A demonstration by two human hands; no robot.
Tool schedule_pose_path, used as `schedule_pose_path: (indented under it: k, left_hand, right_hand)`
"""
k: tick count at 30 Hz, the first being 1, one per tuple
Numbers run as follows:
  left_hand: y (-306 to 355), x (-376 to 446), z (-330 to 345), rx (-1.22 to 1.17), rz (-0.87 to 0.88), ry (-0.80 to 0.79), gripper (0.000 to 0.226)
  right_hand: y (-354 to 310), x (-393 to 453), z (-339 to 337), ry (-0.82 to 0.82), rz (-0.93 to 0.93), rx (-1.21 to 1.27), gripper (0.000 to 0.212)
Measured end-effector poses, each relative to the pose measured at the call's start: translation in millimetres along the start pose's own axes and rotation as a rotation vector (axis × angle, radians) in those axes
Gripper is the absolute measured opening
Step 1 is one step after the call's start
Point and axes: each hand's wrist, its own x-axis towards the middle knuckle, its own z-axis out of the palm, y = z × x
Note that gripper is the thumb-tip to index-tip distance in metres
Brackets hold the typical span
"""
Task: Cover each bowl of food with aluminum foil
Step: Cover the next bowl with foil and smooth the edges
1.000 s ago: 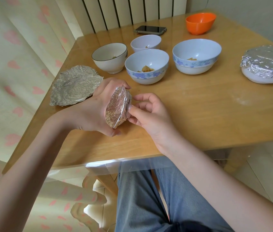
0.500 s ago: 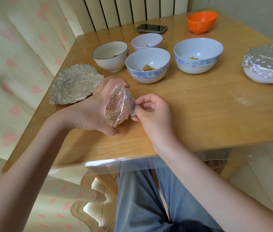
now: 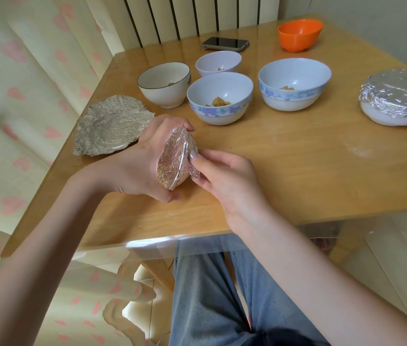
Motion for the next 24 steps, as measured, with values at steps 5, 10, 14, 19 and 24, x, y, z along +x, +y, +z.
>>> schedule_pose_path:
  k: [5, 10, 14, 19, 24]
  left_hand:
    - [0.7, -0.3, 0.4, 0.003, -0.006, -0.006, 0.103]
    - [2.4, -0.4, -0.1, -0.003, -0.012, -0.015, 0.102]
    - [2.1, -0.1, -0.4, -0.004, -0.017, -0.025, 0.103]
    - [1.1, 0.1, -0.7, -0.004, -0.018, -0.027, 0.104]
    - [1.1, 0.5, -0.2, -0.003, -0.024, -0.022, 0.104]
  right_hand:
    - [-3.8, 2.8, -2.5, 0.032, 0.192, 0.192, 0.028]
    - [-7.7, 2.6, -7.7, -0.055, 0.296, 0.303, 0.014]
    - [-8.1, 0.5, -8.1, -0.065, 0.308, 0.328, 0.015]
    - [-9.3, 1.6, -6.4, -0.106, 0.309, 0.241, 0.014]
    - [-10.8, 3.4, -5.8, -0.089, 0.201, 0.051, 0.014]
